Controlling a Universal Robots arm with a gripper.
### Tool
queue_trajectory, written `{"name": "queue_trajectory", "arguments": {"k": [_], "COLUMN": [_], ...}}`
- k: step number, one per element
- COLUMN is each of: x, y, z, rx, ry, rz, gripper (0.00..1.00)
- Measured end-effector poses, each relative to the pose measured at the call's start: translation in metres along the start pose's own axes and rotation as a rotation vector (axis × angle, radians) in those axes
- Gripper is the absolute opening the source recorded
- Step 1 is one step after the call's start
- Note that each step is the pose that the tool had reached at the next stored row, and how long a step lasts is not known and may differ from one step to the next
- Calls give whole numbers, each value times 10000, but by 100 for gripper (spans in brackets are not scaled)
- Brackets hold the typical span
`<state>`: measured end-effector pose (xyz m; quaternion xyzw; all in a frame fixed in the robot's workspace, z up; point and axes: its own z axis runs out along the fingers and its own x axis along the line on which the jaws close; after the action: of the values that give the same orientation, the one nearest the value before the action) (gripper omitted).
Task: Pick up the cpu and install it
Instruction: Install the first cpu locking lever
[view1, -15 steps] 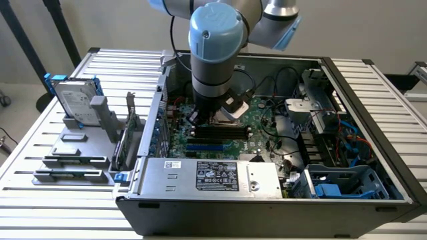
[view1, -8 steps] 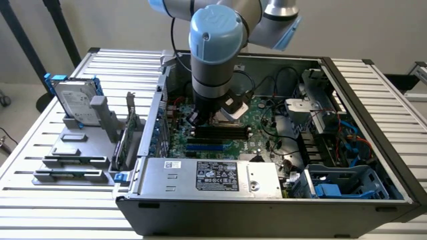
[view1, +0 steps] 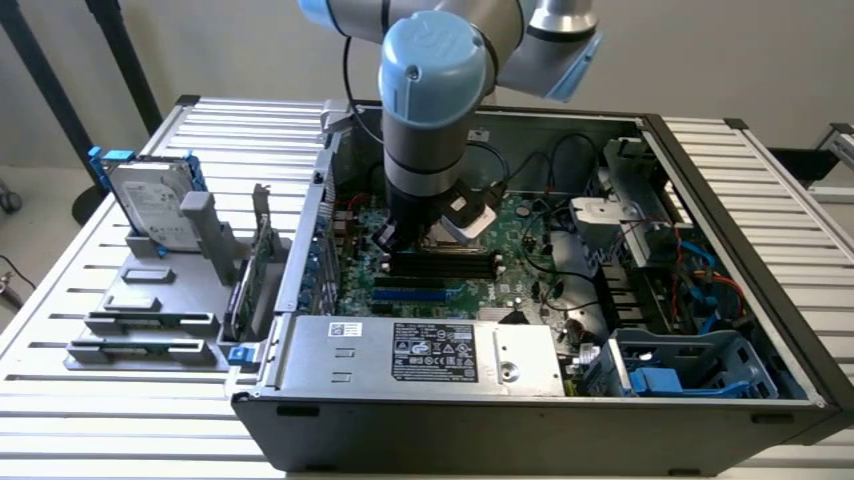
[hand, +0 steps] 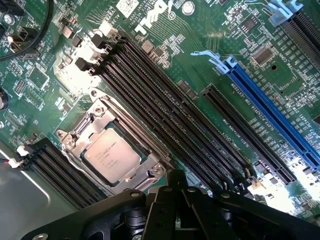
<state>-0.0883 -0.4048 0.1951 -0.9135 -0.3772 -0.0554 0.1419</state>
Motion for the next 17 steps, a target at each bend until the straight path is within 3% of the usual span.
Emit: {"name": "queue_trajectory", "arguments": {"k": [4,8,13,17], "x": [5,43,176,249], "y": [-5,-46,-179,-253], "z": [-9,-124,-267,-298], "rx": [-56,-37,-14,6], "ry": [-139,-165,-214,-269], "rz": [18,31,26,-84], "gripper": [11,11,11,11]}}
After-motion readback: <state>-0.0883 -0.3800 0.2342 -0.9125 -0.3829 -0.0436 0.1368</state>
